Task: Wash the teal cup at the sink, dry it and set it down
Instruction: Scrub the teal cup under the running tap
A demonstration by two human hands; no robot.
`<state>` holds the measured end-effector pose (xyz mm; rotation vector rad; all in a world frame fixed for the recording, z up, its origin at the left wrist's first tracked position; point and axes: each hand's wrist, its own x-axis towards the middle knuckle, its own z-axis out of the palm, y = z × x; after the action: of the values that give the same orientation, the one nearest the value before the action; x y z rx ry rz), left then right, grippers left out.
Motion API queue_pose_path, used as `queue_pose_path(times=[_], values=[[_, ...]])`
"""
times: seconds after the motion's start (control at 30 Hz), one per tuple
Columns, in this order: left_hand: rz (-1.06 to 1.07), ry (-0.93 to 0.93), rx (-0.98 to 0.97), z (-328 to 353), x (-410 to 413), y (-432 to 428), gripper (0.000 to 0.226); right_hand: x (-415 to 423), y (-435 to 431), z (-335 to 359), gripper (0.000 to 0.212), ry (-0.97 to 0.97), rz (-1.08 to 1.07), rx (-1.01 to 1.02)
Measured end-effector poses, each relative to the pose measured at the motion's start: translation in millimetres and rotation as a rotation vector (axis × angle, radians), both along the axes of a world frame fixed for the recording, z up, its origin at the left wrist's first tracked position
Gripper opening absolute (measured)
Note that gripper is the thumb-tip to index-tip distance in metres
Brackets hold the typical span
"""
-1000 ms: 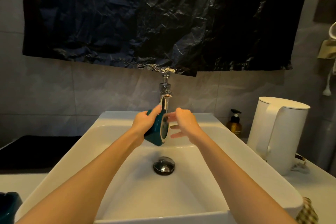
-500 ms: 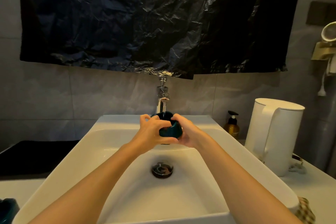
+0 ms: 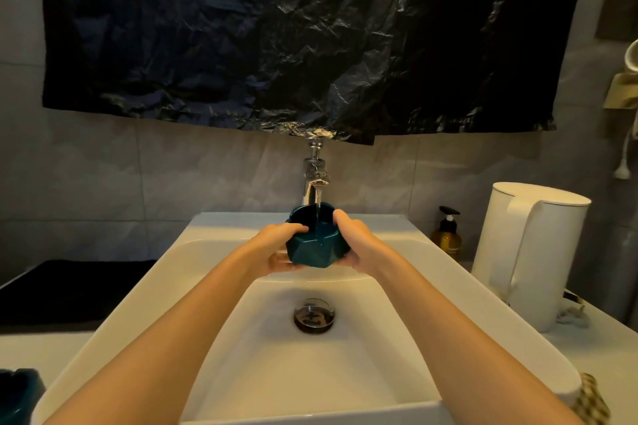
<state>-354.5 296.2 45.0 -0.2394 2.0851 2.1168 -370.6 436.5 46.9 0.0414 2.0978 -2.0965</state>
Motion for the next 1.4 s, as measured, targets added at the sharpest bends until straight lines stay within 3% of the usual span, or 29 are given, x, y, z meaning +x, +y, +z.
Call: queue_pose_path(times=[0.1, 0.2, 0.4, 0.53, 0.7, 1.0, 1.17, 1.27, 1.33, 1.4], values=[[-0.070, -0.105, 0.071, -2, -1, 1, 0.034, 6, 4, 4, 0.029, 0.056, 0.049, 0.110], [-0.029, -0.076, -0.067, -5, 0, 4, 0.031, 15, 10, 12, 0.036, 0.121, 0.056, 0.352], [0.101, 0.057, -0.255, -9, -2, 0, 0.033, -6, 17, 47, 0.053, 0.673, -0.014, 0.614], [0.131, 0.130, -0.300, -9, -4, 0, 0.041, -27, 2, 87, 0.064, 0.853, 0.068, 0.889], [0.156, 0.169, -0.289, -6, -6, -1, 0.042, -32, -7, 89, 0.052, 0.868, -0.012, 1.003], [0.151, 0.196, -0.248, -1, -4, 0, 0.044, -8, -5, 81, 0.049, 0.917, -0.008, 1.188], [0.141, 0.230, -0.294, -3, -2, 0, 0.046, -6, -2, 87, 0.056, 0.819, 0.091, 1.072], [0.133, 0.251, -0.350, -5, -2, 1, 0.045, 11, 12, 68, 0.061, 0.845, -0.068, 0.932], [0.119, 0.277, -0.400, -6, -2, 2, 0.045, 17, 25, 45, 0.067, 0.729, -0.050, 0.866], [0.082, 0.328, -0.461, -8, -1, 4, 0.045, 21, 32, 24, 0.069, 0.503, 0.100, 0.842]])
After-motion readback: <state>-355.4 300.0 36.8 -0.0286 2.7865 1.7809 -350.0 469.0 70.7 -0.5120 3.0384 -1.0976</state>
